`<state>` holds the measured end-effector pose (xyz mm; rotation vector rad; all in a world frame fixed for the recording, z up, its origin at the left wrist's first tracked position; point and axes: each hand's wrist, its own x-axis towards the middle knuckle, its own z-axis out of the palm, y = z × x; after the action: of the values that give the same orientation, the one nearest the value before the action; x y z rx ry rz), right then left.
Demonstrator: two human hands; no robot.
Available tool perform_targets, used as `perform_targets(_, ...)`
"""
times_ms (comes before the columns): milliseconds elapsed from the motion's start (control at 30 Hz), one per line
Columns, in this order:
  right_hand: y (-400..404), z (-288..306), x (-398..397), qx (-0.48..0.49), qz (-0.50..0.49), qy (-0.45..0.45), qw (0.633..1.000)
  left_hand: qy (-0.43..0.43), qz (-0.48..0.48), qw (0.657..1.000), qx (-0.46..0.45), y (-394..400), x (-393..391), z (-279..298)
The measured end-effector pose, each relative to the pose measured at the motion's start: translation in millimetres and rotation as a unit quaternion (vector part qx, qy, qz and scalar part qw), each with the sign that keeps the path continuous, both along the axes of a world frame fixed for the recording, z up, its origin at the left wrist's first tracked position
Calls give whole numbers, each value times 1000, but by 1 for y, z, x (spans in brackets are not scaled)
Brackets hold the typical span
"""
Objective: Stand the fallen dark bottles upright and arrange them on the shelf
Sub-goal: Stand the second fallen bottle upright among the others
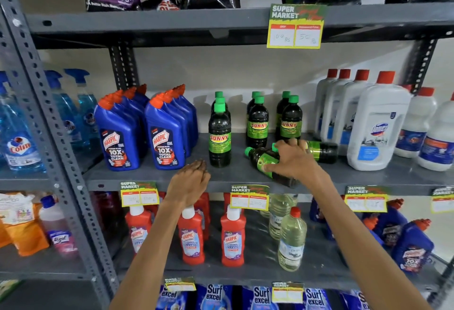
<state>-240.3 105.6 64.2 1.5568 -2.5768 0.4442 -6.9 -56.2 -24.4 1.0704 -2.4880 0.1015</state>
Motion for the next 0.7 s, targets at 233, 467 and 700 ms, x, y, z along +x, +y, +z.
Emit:
perform_targets(233, -10, -10, 3, 19, -11, -12, 1000, -12, 4, 1000, -9, 5, 0, 2)
perform_targets(467, -8, -17, -17, -213, 58, -264, 939, -19, 5, 1000, -22, 4, 0, 3)
perform_targets(700, -33, -11, -21, -347, 179, -378, 839, -23, 8, 999, -33, 3, -1, 1)
